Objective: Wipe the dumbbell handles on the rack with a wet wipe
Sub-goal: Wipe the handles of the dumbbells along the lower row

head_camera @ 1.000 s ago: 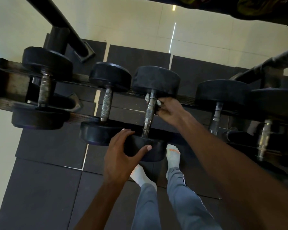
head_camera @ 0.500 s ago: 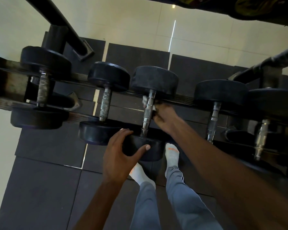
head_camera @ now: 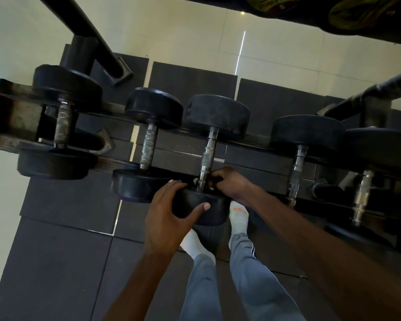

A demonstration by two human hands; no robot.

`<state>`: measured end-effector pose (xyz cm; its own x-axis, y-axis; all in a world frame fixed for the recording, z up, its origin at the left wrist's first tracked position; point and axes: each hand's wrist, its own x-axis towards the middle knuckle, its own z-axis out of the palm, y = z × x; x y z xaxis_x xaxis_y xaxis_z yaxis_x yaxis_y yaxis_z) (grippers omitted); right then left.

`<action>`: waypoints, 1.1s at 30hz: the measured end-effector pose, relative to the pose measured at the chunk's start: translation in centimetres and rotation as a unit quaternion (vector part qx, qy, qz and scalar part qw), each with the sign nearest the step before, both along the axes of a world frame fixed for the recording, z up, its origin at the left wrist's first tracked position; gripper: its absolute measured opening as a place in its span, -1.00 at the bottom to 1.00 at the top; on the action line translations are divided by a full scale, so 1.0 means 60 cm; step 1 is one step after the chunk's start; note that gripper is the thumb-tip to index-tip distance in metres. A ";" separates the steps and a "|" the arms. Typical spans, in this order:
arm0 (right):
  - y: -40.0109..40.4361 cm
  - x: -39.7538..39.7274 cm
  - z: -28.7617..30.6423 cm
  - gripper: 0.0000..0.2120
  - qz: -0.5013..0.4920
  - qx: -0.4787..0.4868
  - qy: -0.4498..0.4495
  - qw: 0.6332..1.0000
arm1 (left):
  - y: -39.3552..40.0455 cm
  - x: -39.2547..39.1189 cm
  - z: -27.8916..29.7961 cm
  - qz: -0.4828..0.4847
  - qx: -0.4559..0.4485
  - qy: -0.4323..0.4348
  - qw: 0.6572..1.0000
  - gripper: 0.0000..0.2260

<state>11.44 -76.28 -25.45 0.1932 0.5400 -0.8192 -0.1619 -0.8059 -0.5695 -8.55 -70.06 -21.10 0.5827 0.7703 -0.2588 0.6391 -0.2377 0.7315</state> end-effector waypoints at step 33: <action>0.109 -0.012 0.053 -0.81 0.513 0.211 -0.289 0.780 | 0.003 -0.003 -0.009 -0.018 -0.019 -0.013 1.000 -0.31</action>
<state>10.73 -69.73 -22.25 -0.2462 0.8514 -0.4632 0.8281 -0.0635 -0.5570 -8.74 -69.90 -21.63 0.6167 0.7389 -0.2716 0.6114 -0.2322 0.7565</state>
